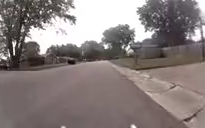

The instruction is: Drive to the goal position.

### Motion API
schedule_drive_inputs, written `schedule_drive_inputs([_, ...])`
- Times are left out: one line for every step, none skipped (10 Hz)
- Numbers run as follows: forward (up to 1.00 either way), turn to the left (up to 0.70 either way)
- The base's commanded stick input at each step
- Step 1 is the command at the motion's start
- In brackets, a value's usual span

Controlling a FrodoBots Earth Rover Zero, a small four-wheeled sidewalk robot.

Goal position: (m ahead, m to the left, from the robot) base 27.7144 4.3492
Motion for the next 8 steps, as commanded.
schedule_drive_inputs([1.0,-0.4])
schedule_drive_inputs([1.0,-0.29])
schedule_drive_inputs([1.0,-0.09])
schedule_drive_inputs([1.0,-0.03])
schedule_drive_inputs([1.0,0.0])
schedule_drive_inputs([1.0,0.0])
schedule_drive_inputs([1.0,0.0])
schedule_drive_inputs([1.0,0.0])
